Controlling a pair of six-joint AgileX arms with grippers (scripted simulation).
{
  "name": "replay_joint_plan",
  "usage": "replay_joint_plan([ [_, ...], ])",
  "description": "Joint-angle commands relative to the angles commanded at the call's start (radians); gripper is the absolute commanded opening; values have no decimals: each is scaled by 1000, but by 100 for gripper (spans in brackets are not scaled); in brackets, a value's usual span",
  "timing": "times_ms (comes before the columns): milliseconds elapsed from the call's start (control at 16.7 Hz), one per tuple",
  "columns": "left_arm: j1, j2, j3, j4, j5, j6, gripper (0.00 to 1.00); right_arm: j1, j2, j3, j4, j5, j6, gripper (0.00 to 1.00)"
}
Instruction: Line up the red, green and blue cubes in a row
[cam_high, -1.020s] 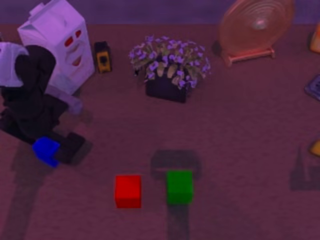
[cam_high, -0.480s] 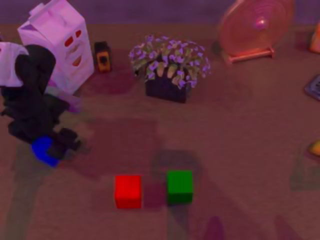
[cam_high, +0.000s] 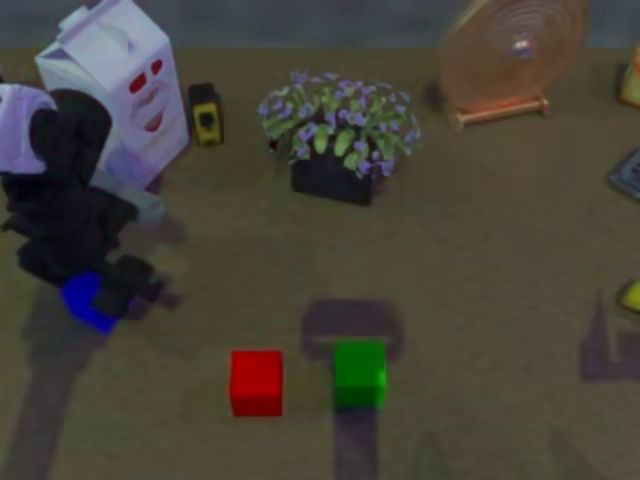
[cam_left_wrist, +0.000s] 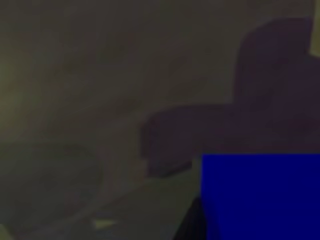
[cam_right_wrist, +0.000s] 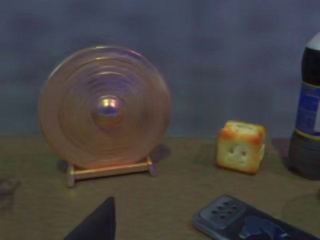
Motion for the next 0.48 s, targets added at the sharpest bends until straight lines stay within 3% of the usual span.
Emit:
replay_joint_plan([
  [480,7,-95,90,-167,13,-5,0,0,0,0,0,0,0,100],
])
